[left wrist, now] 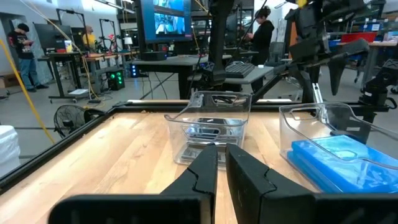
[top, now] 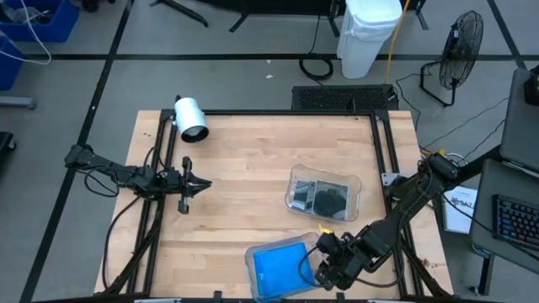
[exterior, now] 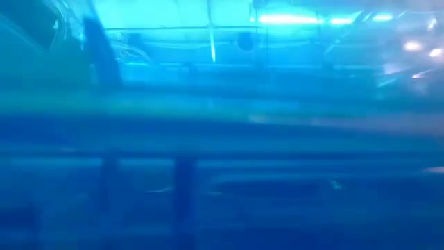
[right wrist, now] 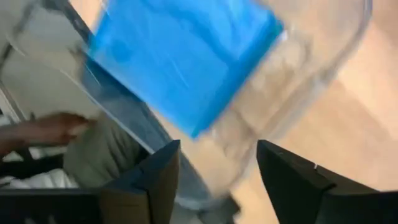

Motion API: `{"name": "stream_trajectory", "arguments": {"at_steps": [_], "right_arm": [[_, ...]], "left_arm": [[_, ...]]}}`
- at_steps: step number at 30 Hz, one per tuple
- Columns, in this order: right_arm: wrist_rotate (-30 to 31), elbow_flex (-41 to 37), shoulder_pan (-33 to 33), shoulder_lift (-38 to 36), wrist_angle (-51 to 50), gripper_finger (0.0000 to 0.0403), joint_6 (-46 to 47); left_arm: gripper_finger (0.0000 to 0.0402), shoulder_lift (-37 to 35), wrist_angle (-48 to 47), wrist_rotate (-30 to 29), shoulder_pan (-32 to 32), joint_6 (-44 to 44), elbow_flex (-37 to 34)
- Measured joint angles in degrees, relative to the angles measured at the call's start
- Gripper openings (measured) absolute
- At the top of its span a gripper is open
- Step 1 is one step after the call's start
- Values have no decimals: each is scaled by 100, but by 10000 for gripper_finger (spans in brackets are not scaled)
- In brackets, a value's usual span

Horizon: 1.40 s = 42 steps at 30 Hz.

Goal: Pick & place jewel cases by type
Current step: Adjust the transparent bins

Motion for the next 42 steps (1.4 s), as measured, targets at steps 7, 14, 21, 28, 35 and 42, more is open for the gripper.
{"name": "stream_trajectory", "arguments": {"at_steps": [7,14,21,28,35,42], "right_arm": [[-719,-4,125,-59,-141,142,398],[-1195,-728,496,-31,268,29,925],[-860,-2073,626,-19,3232,15,1519],[112,-2887,498,-5,5023,3,1009],[452,-3219,-57,-5,5132,1,-27],[593,-3531,-877,-5,6511,6,-1812]], "left_arm": [[37,0,-2,0,-2,-1,0],[37,-1,-3,0,-2,0,0],[37,-2,-2,1,-2,0,0],[37,0,-2,0,-2,-2,0],[37,0,-2,0,-2,-2,0],[37,-2,0,0,-2,-2,0]]}}
